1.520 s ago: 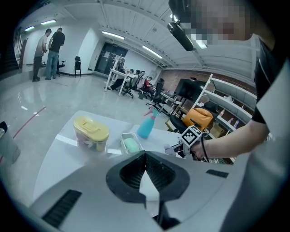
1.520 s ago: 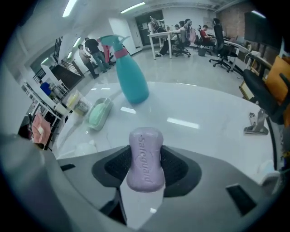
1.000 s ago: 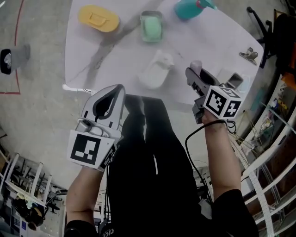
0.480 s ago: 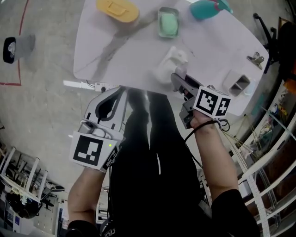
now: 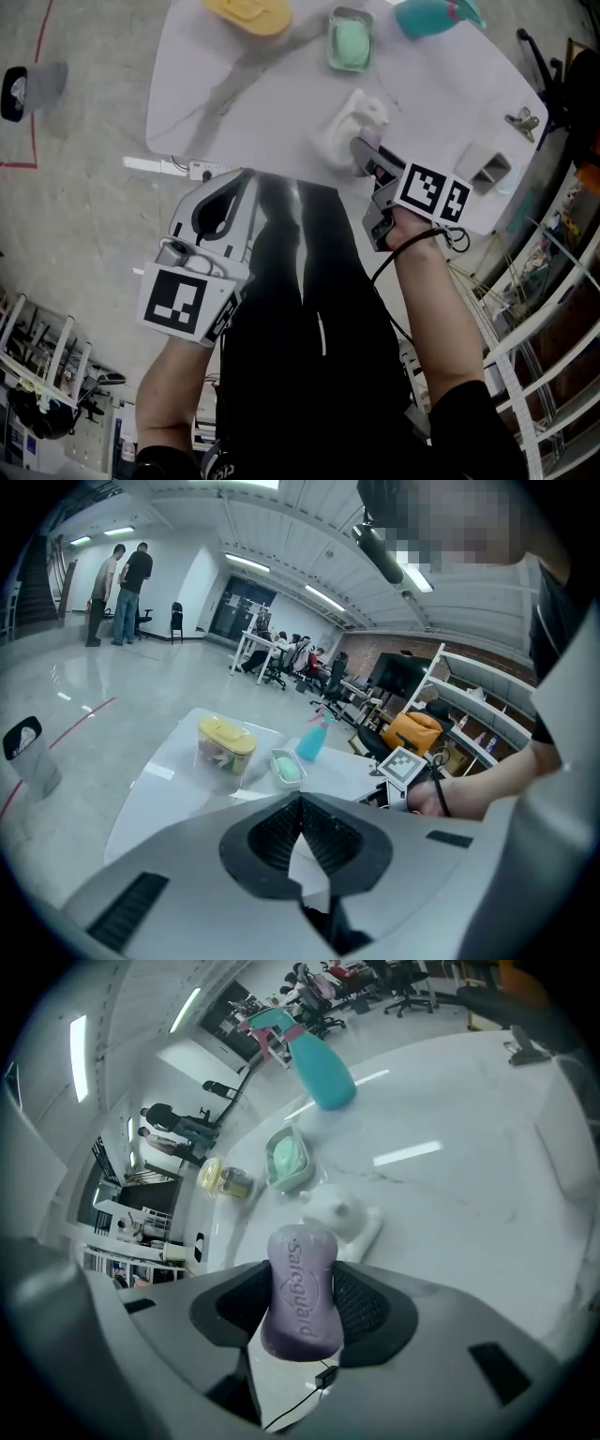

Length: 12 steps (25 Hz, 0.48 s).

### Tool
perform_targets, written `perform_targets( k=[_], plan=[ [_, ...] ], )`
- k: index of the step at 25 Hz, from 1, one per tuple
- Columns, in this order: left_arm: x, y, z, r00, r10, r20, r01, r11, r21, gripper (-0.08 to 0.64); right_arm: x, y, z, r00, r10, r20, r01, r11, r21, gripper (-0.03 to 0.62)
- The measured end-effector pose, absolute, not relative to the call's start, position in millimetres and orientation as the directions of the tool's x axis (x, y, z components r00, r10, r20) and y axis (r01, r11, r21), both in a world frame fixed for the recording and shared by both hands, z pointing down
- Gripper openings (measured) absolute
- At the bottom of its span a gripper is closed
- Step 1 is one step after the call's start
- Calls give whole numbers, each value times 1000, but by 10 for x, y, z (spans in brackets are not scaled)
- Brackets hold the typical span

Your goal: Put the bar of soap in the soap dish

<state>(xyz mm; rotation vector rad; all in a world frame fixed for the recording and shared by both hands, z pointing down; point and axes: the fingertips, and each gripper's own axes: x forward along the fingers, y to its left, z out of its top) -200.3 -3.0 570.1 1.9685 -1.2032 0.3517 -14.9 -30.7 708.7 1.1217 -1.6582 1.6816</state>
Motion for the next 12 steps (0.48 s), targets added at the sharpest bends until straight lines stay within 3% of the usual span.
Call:
perform_targets(
  k=[12],
  plan=[
    [-1885,13,5805,537,-600,593,-833,-266,485,11,-142,-314,7021,-546,-223,807,-760,-273,-590,212]
  ],
)
